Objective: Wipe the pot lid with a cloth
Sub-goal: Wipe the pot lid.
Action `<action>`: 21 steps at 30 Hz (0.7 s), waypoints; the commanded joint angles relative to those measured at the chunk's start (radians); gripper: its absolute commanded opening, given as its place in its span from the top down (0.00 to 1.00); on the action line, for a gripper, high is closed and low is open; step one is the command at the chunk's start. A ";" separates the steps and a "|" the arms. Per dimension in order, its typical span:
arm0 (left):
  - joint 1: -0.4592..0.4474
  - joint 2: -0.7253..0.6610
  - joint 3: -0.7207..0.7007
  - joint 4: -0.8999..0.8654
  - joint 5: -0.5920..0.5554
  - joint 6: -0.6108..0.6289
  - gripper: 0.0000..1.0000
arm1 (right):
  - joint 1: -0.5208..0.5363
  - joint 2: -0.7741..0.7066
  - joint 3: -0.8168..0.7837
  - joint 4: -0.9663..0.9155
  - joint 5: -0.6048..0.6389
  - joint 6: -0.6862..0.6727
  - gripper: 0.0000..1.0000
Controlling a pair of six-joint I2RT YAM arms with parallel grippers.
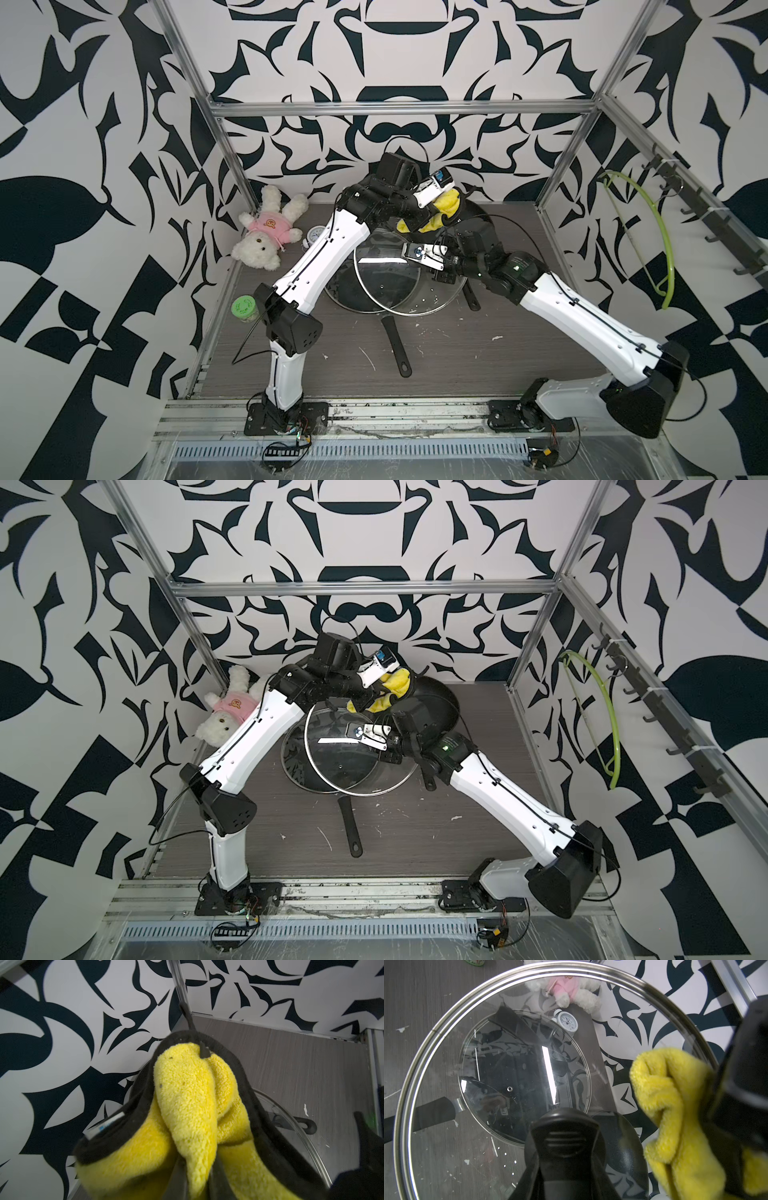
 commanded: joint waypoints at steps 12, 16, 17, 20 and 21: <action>0.039 -0.155 -0.207 0.301 -0.283 -0.247 1.00 | 0.015 -0.104 0.029 0.331 0.177 0.038 1.00; 0.042 -0.195 -0.247 0.287 -0.356 -0.274 1.00 | 0.015 -0.142 -0.004 0.375 0.221 0.116 1.00; 0.042 -0.212 -0.270 0.291 -0.375 -0.289 1.00 | 0.014 -0.149 -0.004 0.382 0.237 0.148 1.00; 0.042 -0.271 -0.355 0.314 -0.432 -0.381 1.00 | 0.014 -0.169 -0.002 0.403 0.278 0.239 1.00; 0.041 -0.295 -0.389 0.330 -0.443 -0.413 1.00 | 0.014 -0.173 0.000 0.409 0.287 0.265 1.00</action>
